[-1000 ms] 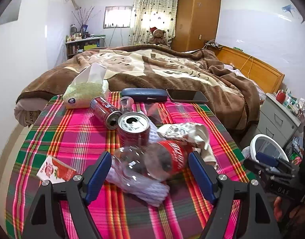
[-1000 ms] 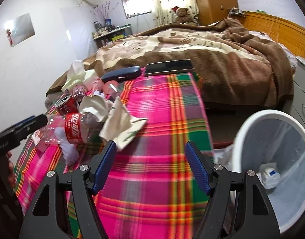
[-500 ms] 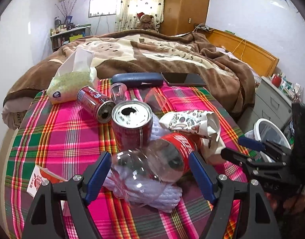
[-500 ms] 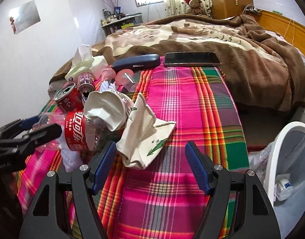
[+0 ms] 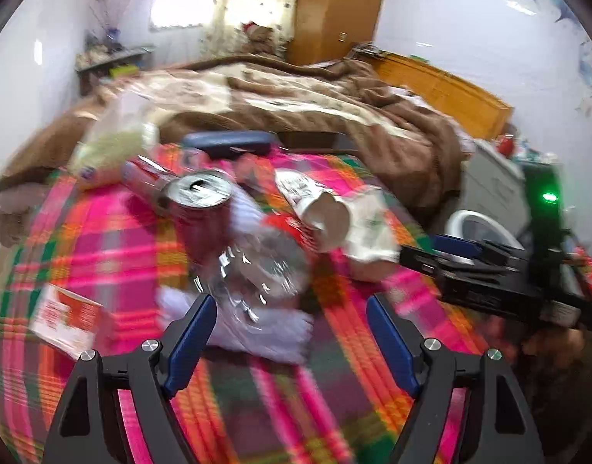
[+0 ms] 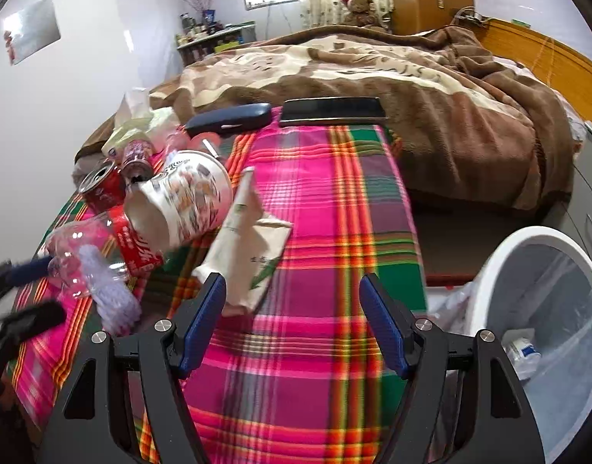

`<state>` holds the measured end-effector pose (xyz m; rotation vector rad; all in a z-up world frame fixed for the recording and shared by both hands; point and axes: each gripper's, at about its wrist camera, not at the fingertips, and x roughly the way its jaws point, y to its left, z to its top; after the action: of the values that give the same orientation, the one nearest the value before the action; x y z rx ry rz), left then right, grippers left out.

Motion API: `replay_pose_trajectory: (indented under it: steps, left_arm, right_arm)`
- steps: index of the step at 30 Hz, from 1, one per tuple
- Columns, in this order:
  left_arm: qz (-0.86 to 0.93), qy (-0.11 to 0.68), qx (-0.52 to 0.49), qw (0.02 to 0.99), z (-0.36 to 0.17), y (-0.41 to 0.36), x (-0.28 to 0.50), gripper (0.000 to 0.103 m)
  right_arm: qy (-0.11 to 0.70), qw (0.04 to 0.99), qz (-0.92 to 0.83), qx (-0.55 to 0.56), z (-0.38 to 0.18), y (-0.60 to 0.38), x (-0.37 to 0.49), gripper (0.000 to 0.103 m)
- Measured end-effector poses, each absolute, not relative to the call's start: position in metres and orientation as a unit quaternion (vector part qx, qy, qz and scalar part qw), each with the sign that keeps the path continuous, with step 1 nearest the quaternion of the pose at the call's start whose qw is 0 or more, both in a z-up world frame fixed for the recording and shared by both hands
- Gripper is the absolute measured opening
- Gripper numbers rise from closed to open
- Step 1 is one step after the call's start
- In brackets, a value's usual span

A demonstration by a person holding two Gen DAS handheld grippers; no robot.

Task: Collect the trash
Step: 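Grasp the white paper bag with the right tool while the left tool approaches the Coca-Cola bottle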

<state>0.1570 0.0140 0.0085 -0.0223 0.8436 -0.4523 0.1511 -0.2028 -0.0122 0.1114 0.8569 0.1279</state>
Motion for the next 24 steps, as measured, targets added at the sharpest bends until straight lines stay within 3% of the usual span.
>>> replay_pose_trajectory:
  steps: [15, 24]
  left_arm:
    - [-0.154, 0.372, -0.001, 0.915, 0.028, 0.028, 0.184, 0.08]
    - [-0.182, 0.405, 0.006, 0.896, 0.011, 0.016, 0.216, 0.08]
  right_arm:
    - [0.425, 0.898, 0.081, 0.079, -0.027, -0.186, 0.181, 0.073]
    - [0.443, 0.886, 0.094, 0.096, -0.036, -0.187, 0.189, 0.07]
